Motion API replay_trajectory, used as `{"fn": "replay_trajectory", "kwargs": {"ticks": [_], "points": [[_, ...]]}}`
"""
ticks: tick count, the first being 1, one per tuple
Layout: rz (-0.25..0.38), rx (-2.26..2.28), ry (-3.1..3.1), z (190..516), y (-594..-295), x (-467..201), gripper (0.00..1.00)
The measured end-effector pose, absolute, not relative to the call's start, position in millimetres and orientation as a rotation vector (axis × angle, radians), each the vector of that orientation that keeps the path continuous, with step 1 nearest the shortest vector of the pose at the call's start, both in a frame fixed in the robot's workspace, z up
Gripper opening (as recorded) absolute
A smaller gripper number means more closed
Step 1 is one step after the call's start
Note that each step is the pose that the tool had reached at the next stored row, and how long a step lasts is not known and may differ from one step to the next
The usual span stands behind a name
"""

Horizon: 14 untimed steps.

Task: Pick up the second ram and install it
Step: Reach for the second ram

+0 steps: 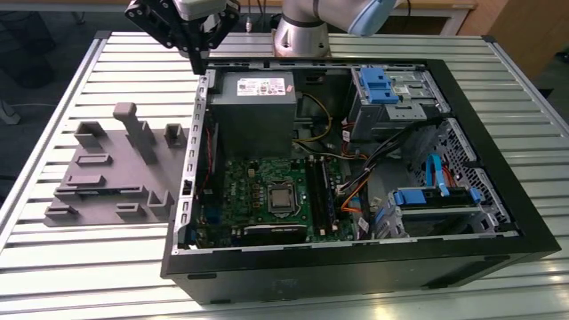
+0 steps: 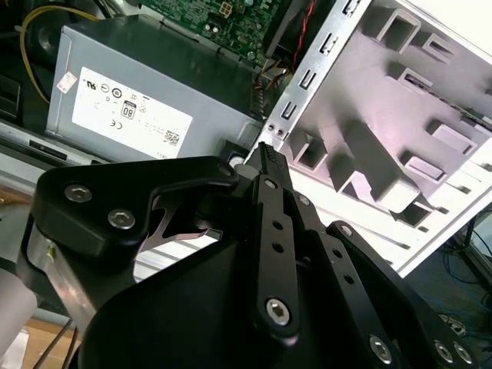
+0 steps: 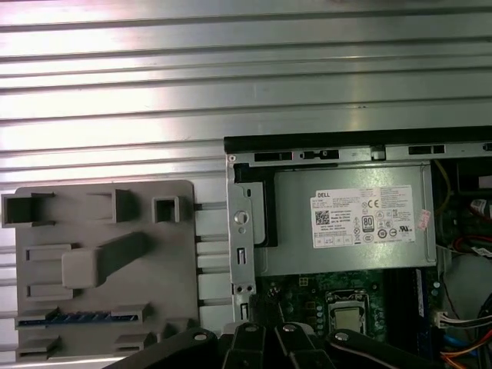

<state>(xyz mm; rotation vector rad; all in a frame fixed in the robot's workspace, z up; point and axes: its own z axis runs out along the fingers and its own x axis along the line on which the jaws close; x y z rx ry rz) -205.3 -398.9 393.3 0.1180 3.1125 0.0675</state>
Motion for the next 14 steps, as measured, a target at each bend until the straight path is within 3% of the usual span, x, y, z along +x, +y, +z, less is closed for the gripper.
{"fn": "replay_trajectory", "kwargs": {"ticks": [14], "points": [[0.068,0.118,3.112,393.3,-399.0,-212.1,0.11]]}}
